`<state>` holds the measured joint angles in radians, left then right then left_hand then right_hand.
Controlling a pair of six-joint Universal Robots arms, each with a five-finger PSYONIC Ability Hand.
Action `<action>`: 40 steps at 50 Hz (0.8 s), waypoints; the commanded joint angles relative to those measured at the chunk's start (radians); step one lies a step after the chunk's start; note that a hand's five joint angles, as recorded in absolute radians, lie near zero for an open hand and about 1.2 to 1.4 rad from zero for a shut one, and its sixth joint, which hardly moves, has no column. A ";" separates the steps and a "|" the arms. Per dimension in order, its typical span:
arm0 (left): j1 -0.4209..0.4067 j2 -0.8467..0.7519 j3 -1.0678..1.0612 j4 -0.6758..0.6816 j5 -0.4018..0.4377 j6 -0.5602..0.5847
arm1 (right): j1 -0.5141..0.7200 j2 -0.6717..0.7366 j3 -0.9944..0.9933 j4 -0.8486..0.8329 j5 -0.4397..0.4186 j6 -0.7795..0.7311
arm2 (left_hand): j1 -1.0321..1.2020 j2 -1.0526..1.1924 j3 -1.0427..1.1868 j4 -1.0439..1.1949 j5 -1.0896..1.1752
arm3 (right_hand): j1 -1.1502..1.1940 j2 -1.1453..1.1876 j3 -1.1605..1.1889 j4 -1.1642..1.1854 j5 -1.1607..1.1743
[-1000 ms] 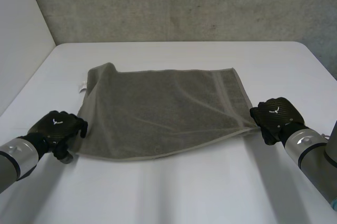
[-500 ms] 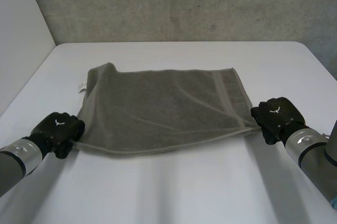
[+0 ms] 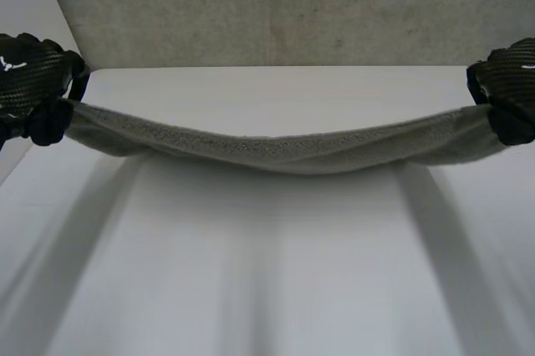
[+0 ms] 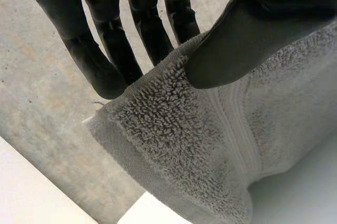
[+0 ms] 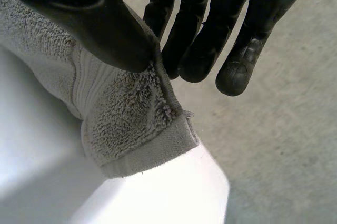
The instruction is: Fold the towel.
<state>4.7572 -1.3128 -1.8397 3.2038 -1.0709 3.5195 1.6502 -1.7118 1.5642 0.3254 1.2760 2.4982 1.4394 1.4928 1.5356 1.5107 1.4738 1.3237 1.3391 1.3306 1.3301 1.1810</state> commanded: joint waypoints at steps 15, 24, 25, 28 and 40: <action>-0.068 -0.484 0.109 -0.032 0.000 0.067 | -0.059 0.325 -0.067 0.093 -0.070 -0.217 | -0.043 -0.097 -0.139 -0.114 -0.252 | 0.073 0.057 0.066 0.066 0.041; -0.145 -0.758 0.390 -0.039 -0.103 0.065 | 0.055 0.697 -0.425 0.084 0.031 -0.148 | -0.043 -0.097 -0.139 -0.114 -0.252 | 0.073 0.057 0.066 0.066 0.041; -0.154 -0.805 0.446 -0.042 -0.125 0.065 | 0.065 0.743 -0.476 0.083 0.045 -0.147 | -0.043 -0.097 -0.139 -0.114 -0.252 | 0.073 0.057 0.066 0.066 0.041; -0.181 -0.893 0.560 -0.048 -0.155 0.064 | 0.075 0.828 -0.576 0.083 0.059 -0.142 | -0.043 -0.097 -0.139 -0.114 -0.252 | 0.073 0.057 0.066 0.066 0.041; -0.229 -1.119 0.883 -0.078 -0.222 0.064 | 0.111 1.102 -0.942 0.084 0.129 -0.130 | -0.043 -0.097 -0.139 -0.114 -0.252 | 0.073 0.057 0.066 0.066 0.041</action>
<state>4.5420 -2.3617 -1.0622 3.1357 -1.2664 3.5823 1.7487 -0.7174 0.7773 0.4085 1.3679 2.3652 1.4433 1.4929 1.5396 1.5107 1.4744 1.3226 1.3391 1.3307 1.3301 1.1812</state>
